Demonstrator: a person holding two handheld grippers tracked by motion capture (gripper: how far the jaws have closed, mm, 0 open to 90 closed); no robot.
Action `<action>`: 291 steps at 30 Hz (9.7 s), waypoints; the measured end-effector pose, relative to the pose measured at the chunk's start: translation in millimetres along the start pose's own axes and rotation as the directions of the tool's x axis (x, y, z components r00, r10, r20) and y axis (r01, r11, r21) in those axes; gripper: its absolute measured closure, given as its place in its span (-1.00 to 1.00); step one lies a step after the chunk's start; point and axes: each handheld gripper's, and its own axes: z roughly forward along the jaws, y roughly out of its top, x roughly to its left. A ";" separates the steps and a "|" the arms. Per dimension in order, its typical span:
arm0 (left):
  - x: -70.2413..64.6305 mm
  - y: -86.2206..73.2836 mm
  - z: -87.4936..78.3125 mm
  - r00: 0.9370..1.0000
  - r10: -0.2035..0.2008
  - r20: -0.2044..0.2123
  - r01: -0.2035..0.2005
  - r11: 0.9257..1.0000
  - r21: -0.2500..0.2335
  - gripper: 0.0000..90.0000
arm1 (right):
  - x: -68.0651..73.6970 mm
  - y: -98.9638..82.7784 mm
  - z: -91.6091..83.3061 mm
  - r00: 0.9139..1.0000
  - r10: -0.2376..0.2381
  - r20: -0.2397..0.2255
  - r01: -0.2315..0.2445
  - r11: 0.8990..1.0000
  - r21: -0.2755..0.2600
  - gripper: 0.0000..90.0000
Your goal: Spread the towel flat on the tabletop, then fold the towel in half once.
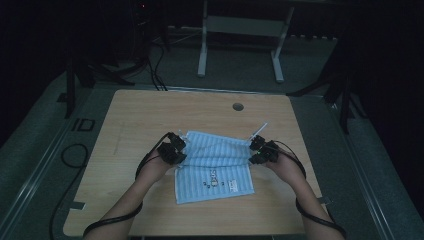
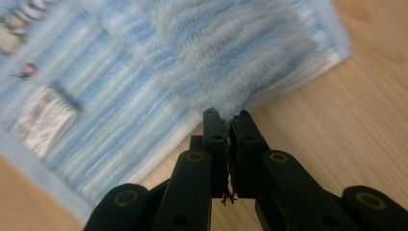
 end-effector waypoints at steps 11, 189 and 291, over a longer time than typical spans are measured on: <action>1.4 -0.2 9.9 0.999 0.029 -0.017 -0.028 0.999 0.044 0.83 | 0.9 10.6 18.7 0.999 -0.033 0.017 0.032 0.997 0.075 0.90; 27.5 17.7 22.5 0.989 0.135 0.067 -0.141 0.986 0.086 0.53 | -5.5 47.4 34.9 0.972 -0.217 -0.086 0.224 0.971 0.087 0.98; 61.5 54.8 46.4 0.979 0.166 0.121 -0.172 0.984 0.045 0.60 | -72.3 66.3 43.4 0.981 -0.186 -0.059 0.187 0.982 0.017 0.73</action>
